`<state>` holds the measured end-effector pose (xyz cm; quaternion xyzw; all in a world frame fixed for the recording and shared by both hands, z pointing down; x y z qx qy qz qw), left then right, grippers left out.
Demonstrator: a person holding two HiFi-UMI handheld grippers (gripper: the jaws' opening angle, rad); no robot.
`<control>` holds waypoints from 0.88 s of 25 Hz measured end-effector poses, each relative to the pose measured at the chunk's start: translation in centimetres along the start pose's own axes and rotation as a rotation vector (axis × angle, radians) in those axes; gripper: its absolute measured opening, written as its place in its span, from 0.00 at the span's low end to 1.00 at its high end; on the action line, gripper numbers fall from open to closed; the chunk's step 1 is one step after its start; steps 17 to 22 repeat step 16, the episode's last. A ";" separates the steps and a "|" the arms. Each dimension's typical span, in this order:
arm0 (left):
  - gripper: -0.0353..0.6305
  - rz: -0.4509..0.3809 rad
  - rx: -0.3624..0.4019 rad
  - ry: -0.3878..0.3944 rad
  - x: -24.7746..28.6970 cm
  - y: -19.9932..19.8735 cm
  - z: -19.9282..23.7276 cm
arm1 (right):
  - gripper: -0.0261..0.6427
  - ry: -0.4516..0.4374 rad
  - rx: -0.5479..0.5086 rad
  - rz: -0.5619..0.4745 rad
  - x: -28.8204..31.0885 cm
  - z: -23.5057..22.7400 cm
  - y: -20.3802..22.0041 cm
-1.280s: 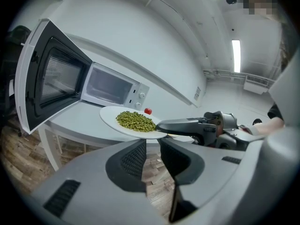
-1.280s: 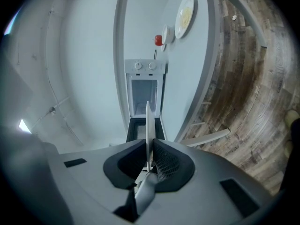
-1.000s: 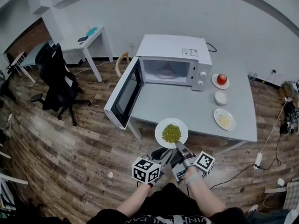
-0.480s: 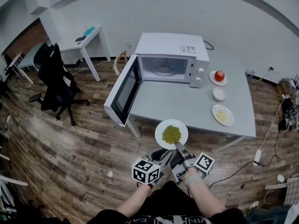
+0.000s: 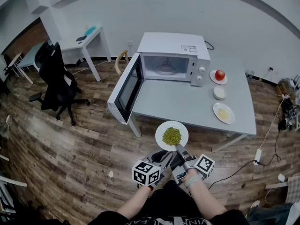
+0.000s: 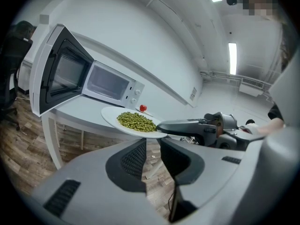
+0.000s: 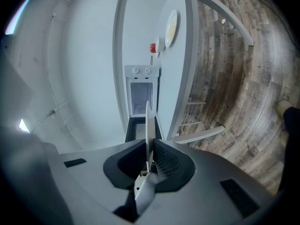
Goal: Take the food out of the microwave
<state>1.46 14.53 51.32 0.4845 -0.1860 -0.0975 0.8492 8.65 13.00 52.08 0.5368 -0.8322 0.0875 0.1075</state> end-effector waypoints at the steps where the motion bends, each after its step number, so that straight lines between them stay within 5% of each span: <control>1: 0.20 0.000 -0.001 0.001 -0.2 0.2 -0.1 | 0.12 0.002 0.002 -0.002 -0.2 -0.1 0.2; 22: 0.20 0.002 0.012 -0.020 -3.6 1.6 -0.8 | 0.12 -0.001 0.010 0.029 -1.0 -0.6 3.7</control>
Point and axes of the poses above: the fingertips, and each gripper's own axes: x forward along the fingers, z to its left, y out of its underside, the point moved 2 cm from there along -x, backward along the fingers, and after that the axes turned 11 degrees about y, right-handed, at the moved point
